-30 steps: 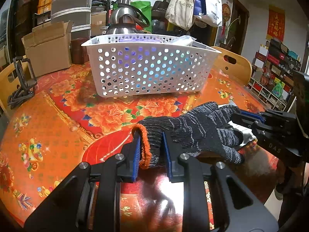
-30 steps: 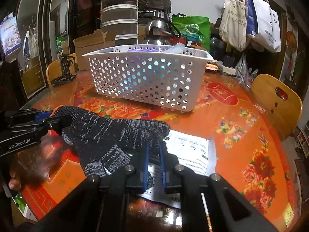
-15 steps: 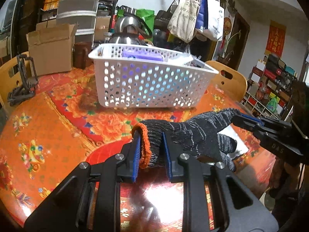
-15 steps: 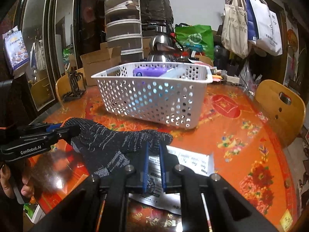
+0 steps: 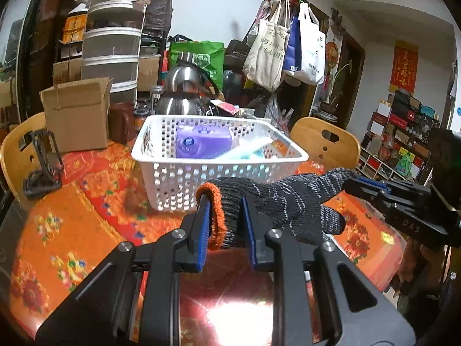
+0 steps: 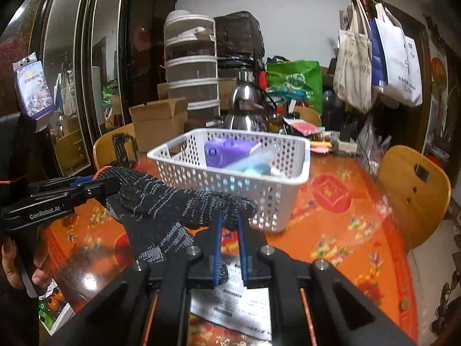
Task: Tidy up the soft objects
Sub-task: 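Carry the black glove over the basket and release it inside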
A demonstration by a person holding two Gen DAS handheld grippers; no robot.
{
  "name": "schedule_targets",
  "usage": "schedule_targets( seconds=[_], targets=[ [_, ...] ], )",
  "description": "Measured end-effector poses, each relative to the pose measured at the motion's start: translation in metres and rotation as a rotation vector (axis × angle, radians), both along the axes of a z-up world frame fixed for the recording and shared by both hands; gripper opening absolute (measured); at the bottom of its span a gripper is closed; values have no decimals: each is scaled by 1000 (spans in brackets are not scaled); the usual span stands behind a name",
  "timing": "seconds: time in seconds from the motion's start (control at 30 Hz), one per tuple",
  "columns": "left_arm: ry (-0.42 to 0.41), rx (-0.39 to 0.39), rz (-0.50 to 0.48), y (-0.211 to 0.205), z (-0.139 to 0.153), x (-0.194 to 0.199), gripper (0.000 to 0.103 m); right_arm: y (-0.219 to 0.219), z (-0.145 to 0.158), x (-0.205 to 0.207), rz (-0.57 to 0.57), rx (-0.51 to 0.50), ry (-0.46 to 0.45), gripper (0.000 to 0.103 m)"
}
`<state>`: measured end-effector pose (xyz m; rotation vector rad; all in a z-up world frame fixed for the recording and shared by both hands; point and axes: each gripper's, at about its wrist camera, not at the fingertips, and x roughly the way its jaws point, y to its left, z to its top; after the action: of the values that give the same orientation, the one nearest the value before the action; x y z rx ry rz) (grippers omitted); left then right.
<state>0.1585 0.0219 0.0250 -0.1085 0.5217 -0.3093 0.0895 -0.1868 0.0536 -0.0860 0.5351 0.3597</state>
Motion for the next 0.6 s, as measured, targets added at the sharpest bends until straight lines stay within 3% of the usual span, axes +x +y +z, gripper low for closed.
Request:
schedule_targets(
  seconds=[0.33, 0.6],
  targets=[
    [-29, 14, 1, -6, 80, 43, 19, 3, 80, 49, -5, -26, -46, 9],
    [7, 20, 29, -4, 138, 133, 19, 12, 118, 127, -32, -76, -34, 9]
  ],
)
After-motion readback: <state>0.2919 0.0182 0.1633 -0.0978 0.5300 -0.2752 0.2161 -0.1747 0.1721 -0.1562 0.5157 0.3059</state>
